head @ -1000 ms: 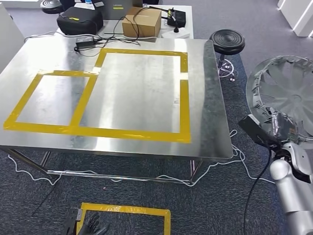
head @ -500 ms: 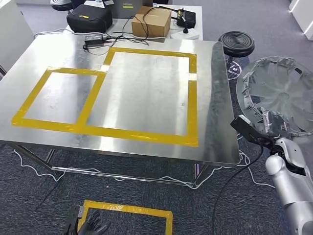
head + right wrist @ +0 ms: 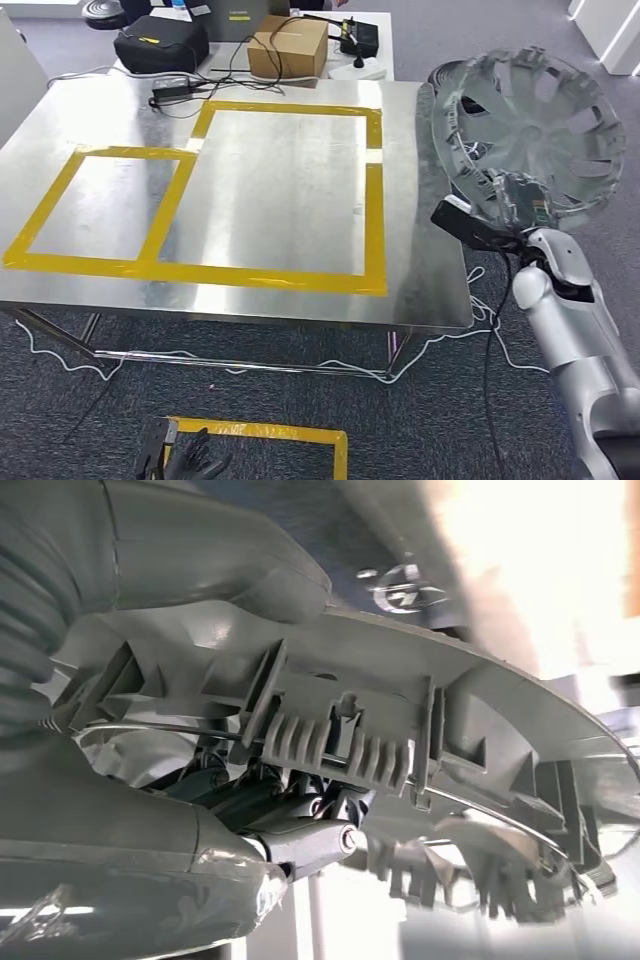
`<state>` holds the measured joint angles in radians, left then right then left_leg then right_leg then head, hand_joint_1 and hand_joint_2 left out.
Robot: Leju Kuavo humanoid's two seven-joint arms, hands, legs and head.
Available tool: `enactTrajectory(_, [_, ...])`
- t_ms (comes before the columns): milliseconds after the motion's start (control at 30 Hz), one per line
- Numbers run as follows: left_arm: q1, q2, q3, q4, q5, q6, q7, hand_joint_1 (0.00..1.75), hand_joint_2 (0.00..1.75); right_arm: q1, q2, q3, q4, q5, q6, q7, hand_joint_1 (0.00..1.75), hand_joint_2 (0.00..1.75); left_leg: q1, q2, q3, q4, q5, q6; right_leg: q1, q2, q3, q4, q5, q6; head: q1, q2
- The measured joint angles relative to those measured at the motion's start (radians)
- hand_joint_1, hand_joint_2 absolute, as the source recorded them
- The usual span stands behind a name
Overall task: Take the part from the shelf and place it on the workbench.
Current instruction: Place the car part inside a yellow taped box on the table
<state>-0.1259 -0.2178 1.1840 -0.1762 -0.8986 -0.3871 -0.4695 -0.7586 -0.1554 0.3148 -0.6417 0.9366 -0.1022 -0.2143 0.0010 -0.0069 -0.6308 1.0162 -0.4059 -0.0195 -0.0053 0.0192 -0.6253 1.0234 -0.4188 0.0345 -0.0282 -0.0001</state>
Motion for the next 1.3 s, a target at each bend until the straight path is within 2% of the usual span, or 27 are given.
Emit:
enactTrajectory(100, [-0.004, -0.004, -0.008, 0.000, -0.002, -0.001, 0.001, 0.00, 1.75, -0.020, 0.048, 0.035, 0.031, -0.022, 0.030, -0.051, 1.75, 1.75, 0.003, -0.001, 0.007, -0.019, -0.004, 0.012, 0.002, -0.001, -0.001, -0.002, -0.002, 0.013, 0.001, 0.000])
enactTrajectory(133, [-0.005, -0.005, -0.011, 0.000, -0.003, -0.001, 0.002, 0.00, 1.75, -0.019, 0.063, 0.049, 0.044, -0.028, 0.037, -0.067, 1.75, 1.75, 0.005, -0.002, 0.009, -0.021, -0.003, 0.017, 0.002, -0.004, -0.007, 0.012, -0.013, 0.018, 0.002, 0.000])
enactTrajectory(167, [-0.007, -0.006, -0.014, 0.000, -0.004, -0.001, 0.002, 0.00, 1.75, -0.018, 0.078, 0.064, 0.058, -0.034, 0.042, -0.080, 1.75, 1.75, 0.007, -0.003, 0.010, -0.022, -0.002, 0.022, 0.001, -0.006, -0.024, 0.046, -0.033, 0.023, 0.005, 0.000])
enactTrajectory(200, [-0.008, -0.008, -0.017, 0.000, -0.005, -0.001, 0.003, 0.00, 1.75, -0.015, 0.091, 0.078, 0.072, -0.039, 0.045, -0.092, 1.75, 1.75, 0.008, -0.004, 0.010, -0.023, -0.002, 0.025, 0.001, -0.009, -0.051, 0.103, -0.062, 0.027, 0.007, 0.000])
enactTrajectory(267, [-0.008, -0.009, -0.022, 0.000, -0.009, -0.002, 0.007, 0.00, 1.75, -0.005, 0.116, 0.102, 0.096, -0.047, 0.048, -0.111, 1.75, 1.75, 0.008, -0.007, 0.010, -0.022, -0.003, 0.027, 0.000, -0.010, -0.119, 0.240, -0.116, 0.031, 0.010, 0.000])
enactTrajectory(300, [-0.008, -0.009, -0.023, 0.000, -0.010, -0.001, 0.009, 0.00, 1.75, -0.001, 0.128, 0.112, 0.105, -0.050, 0.050, -0.119, 1.75, 1.75, 0.008, -0.008, 0.011, -0.022, -0.004, 0.028, 0.000, -0.010, -0.141, 0.280, -0.124, 0.031, 0.010, 0.000])
enactTrajectory(333, [-0.008, -0.009, -0.025, 0.000, -0.012, -0.001, 0.011, 0.00, 1.75, 0.001, 0.139, 0.121, 0.112, -0.053, 0.053, -0.126, 1.75, 1.75, 0.008, -0.010, 0.012, -0.022, -0.004, 0.028, 0.000, -0.010, -0.145, 0.282, -0.111, 0.030, 0.010, 0.000])
enactTrajectory(367, [-0.008, -0.010, -0.026, 0.000, -0.013, -0.001, 0.012, 0.00, 1.75, 0.001, 0.151, 0.129, 0.118, -0.055, 0.060, -0.131, 1.75, 1.75, 0.008, -0.011, 0.014, -0.021, -0.006, 0.027, 0.000, -0.010, -0.130, 0.242, -0.082, 0.027, 0.010, 0.000])
enactTrajectory(433, [-0.009, -0.013, -0.031, 0.000, -0.013, -0.002, 0.014, 0.00, 1.75, -0.005, 0.174, 0.145, 0.129, -0.063, 0.078, -0.144, 1.75, 1.75, 0.007, -0.013, 0.018, -0.021, -0.009, 0.021, 0.002, -0.010, -0.061, 0.102, -0.012, 0.019, 0.012, 0.000])
enactTrajectory(467, [-0.009, -0.014, -0.033, 0.000, -0.013, -0.002, 0.016, 0.00, 1.75, -0.009, 0.186, 0.152, 0.133, -0.067, 0.089, -0.153, 1.75, 1.75, 0.005, -0.013, 0.018, -0.020, -0.011, 0.017, 0.003, -0.009, -0.033, 0.044, 0.007, 0.014, 0.013, 0.000])
enactTrajectory(500, [-0.010, -0.016, -0.036, 0.000, -0.014, -0.003, 0.017, 0.00, 1.75, -0.013, 0.199, 0.160, 0.136, -0.072, 0.100, -0.162, 1.75, 1.75, 0.004, -0.012, 0.018, -0.020, -0.012, 0.012, 0.005, -0.009, -0.017, 0.010, 0.015, 0.010, 0.012, 0.000])
enactTrajectory(600, [-0.012, -0.022, -0.041, 0.000, -0.016, -0.003, 0.021, 0.00, 1.75, -0.016, 0.232, 0.179, 0.146, -0.081, 0.121, -0.180, 1.75, 1.75, 0.005, -0.011, 0.015, -0.020, -0.013, -0.003, 0.006, -0.008, -0.014, -0.002, 0.012, -0.002, 0.010, 0.000])
enactTrajectory(667, [-0.012, -0.025, -0.043, 0.000, -0.017, -0.003, 0.023, 0.00, 1.75, -0.016, 0.252, 0.189, 0.153, -0.087, 0.129, -0.187, 1.75, 1.75, 0.006, -0.009, -0.001, 0.014, -0.041, -0.015, 0.002, -0.009, -0.012, -0.006, 0.014, -0.012, 0.006, 0.000])
enactTrajectory(700, [-0.012, -0.025, -0.044, 0.000, -0.018, -0.003, 0.025, 0.00, 1.75, -0.015, 0.261, 0.193, 0.157, -0.091, 0.135, -0.191, 1.75, 1.75, 0.007, -0.008, -0.023, 0.061, -0.070, -0.021, -0.001, -0.010, -0.011, -0.008, 0.014, -0.016, 0.003, 0.000])
enactTrajectory(767, [-0.010, -0.026, -0.046, 0.000, -0.021, -0.002, 0.029, 0.00, 1.75, -0.008, 0.279, 0.203, 0.164, -0.101, 0.147, -0.204, 1.75, 1.75, 0.008, -0.006, -0.085, 0.193, -0.131, -0.028, -0.001, -0.011, -0.011, -0.008, 0.013, -0.020, -0.002, 0.000])
enactTrajectory(800, [-0.008, -0.026, -0.047, 0.000, -0.022, -0.002, 0.030, 0.00, 1.75, -0.001, 0.287, 0.210, 0.168, -0.104, 0.153, -0.210, 1.75, 1.75, 0.009, -0.006, -0.109, 0.242, -0.144, -0.030, -0.002, -0.010, -0.010, -0.008, 0.012, -0.021, -0.003, 0.000])
enactTrajectory(833, [-0.007, -0.026, -0.048, 0.000, -0.022, -0.002, 0.030, 0.00, 1.75, 0.009, 0.295, 0.220, 0.172, -0.107, 0.158, -0.214, 1.75, 1.75, 0.009, -0.006, -0.119, 0.259, -0.137, -0.032, -0.003, -0.010, -0.009, -0.008, 0.011, -0.021, -0.003, 0.000])
enactTrajectory(867, [-0.007, -0.026, -0.049, 0.000, -0.022, -0.002, 0.030, 0.00, 1.75, 0.019, 0.302, 0.231, 0.176, -0.109, 0.161, -0.218, 1.75, 1.75, 0.010, -0.006, -0.111, 0.238, -0.111, -0.034, -0.005, -0.009, -0.007, -0.007, 0.010, -0.019, -0.004, 0.000])
enactTrajectory(933, [-0.008, -0.027, -0.050, 0.000, -0.022, -0.002, 0.030, 0.00, 1.75, 0.033, 0.312, 0.249, 0.183, -0.111, 0.162, -0.224, 1.75, 1.75, 0.016, -0.003, -0.057, 0.121, -0.040, -0.040, -0.008, -0.007, -0.003, -0.004, 0.005, -0.010, -0.006, 0.000])
enactTrajectory(967, [-0.008, -0.028, -0.050, 0.000, -0.022, -0.002, 0.030, 0.00, 1.75, 0.036, 0.314, 0.255, 0.186, -0.111, 0.162, -0.225, 1.75, 1.75, 0.019, -0.003, -0.028, 0.060, -0.020, -0.041, -0.007, -0.007, -0.004, 0.001, 0.001, -0.004, -0.008, 0.000])
enactTrajectory(1033, [-0.008, -0.030, -0.050, 0.000, -0.022, -0.002, 0.031, 0.00, 1.75, 0.037, 0.316, 0.263, 0.191, -0.113, 0.162, -0.226, 1.75, 1.75, 0.021, -0.004, -0.002, 0.005, -0.013, -0.029, -0.002, -0.007, -0.007, 0.009, -0.004, 0.006, -0.010, 0.000])
enactTrajectory(1100, [-0.006, -0.031, -0.051, 0.000, -0.022, -0.001, 0.032, 0.00, 1.75, 0.038, 0.317, 0.271, 0.197, -0.114, 0.164, -0.229, 1.75, 1.75, 0.019, -0.006, -0.002, 0.004, -0.018, -0.009, -0.001, -0.008, -0.009, 0.009, -0.005, 0.013, -0.007, 0.000])
enactTrajectory(1167, [-0.005, -0.031, -0.051, 0.000, -0.022, 0.000, 0.032, 0.00, 1.75, 0.042, 0.318, 0.283, 0.202, -0.115, 0.166, -0.236, 1.75, 1.75, 0.020, -0.006, 0.000, 0.004, -0.018, 0.005, -0.004, -0.010, -0.022, 0.039, -0.027, 0.020, -0.002, 0.000])
enactTrajectory(1200, [-0.005, -0.031, -0.051, 0.000, -0.023, 0.000, 0.032, 0.00, 1.75, 0.045, 0.320, 0.290, 0.205, -0.116, 0.167, -0.240, 1.75, 1.75, 0.020, -0.005, 0.001, 0.004, -0.018, 0.011, -0.004, -0.011, -0.044, 0.084, -0.053, 0.023, 0.001, 0.000])
enactTrajectory(1267, [-0.005, -0.030, -0.052, 0.000, -0.023, 0.001, 0.033, 0.00, 1.75, 0.053, 0.325, 0.305, 0.209, -0.119, 0.166, -0.246, 1.75, 1.75, 0.017, -0.005, 0.001, 0.004, -0.019, 0.017, -0.004, -0.011, -0.107, 0.220, -0.114, 0.025, 0.007, 0.000])
enactTrajectory(1300, [-0.005, -0.030, -0.052, 0.000, -0.024, 0.001, 0.033, 0.00, 1.75, 0.058, 0.327, 0.313, 0.211, -0.119, 0.165, -0.244, 1.75, 1.75, 0.015, -0.005, 0.002, 0.004, -0.019, 0.019, -0.003, -0.011, -0.135, 0.277, -0.132, 0.024, 0.007, 0.000])
